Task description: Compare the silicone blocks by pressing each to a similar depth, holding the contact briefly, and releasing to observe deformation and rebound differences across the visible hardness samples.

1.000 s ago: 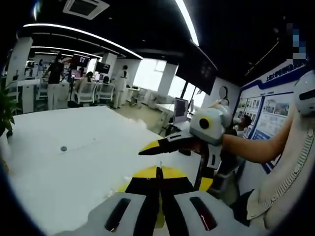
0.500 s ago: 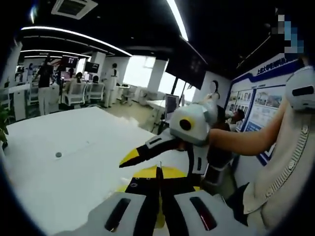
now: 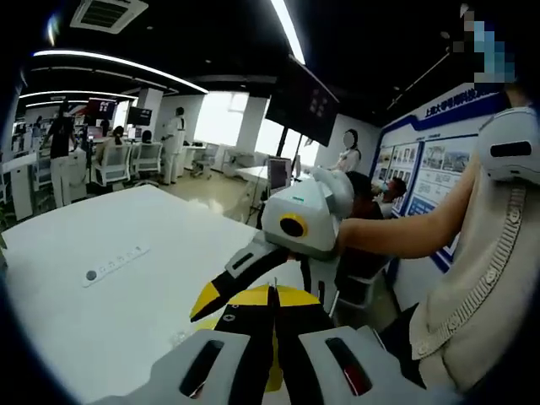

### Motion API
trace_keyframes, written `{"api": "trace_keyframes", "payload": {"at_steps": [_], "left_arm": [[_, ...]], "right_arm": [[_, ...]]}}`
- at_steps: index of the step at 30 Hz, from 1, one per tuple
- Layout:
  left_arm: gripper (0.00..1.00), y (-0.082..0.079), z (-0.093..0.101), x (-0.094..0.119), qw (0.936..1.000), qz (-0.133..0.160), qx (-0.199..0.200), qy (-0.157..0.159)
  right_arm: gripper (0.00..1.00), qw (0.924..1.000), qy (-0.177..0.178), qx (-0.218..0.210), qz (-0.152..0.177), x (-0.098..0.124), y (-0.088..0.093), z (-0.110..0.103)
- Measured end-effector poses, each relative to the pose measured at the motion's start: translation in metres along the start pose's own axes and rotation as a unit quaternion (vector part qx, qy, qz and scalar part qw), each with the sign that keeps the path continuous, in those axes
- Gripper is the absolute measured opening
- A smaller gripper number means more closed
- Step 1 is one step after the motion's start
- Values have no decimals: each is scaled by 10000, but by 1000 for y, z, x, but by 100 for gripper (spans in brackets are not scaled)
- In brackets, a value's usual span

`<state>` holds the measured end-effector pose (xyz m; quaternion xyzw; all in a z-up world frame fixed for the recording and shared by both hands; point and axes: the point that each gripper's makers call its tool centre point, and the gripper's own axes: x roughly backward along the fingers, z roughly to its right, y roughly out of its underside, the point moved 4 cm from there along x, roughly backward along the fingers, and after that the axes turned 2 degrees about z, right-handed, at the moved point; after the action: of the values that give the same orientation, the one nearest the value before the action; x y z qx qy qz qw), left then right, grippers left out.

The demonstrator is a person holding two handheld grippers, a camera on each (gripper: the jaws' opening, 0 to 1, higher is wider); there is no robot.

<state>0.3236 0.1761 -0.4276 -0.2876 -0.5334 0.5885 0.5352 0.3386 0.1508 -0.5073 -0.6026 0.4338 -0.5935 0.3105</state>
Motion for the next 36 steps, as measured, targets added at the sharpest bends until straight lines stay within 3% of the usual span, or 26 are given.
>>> {"api": "trace_keyframes", "payload": {"at_steps": [6, 9, 17, 21, 26, 36], "left_arm": [[0, -1, 3, 1, 9999, -23, -118, 112], [0, -2, 4, 2, 9997, -39, -171, 141], [0, -1, 10, 0, 9986, -194, -423, 242], [0, -1, 9, 1, 9986, -186, -435, 234], [0, -3, 10, 1, 9984, -178, -475, 234], [0, -7, 14, 1, 9979, -172, -586, 237]], "right_arm": [[46, 9999, -140, -24, -25, 0, 0, -5], [44, 9999, -121, 10, -20, 1, -1, -5], [27, 9993, -46, 378, -66, 6, -1, -8], [21, 9993, -10, 352, -157, 9, 0, -8], [14, 9994, -144, 28, -300, 10, -1, -13], [6, 9989, -79, 302, -354, 14, -5, -16]]}}
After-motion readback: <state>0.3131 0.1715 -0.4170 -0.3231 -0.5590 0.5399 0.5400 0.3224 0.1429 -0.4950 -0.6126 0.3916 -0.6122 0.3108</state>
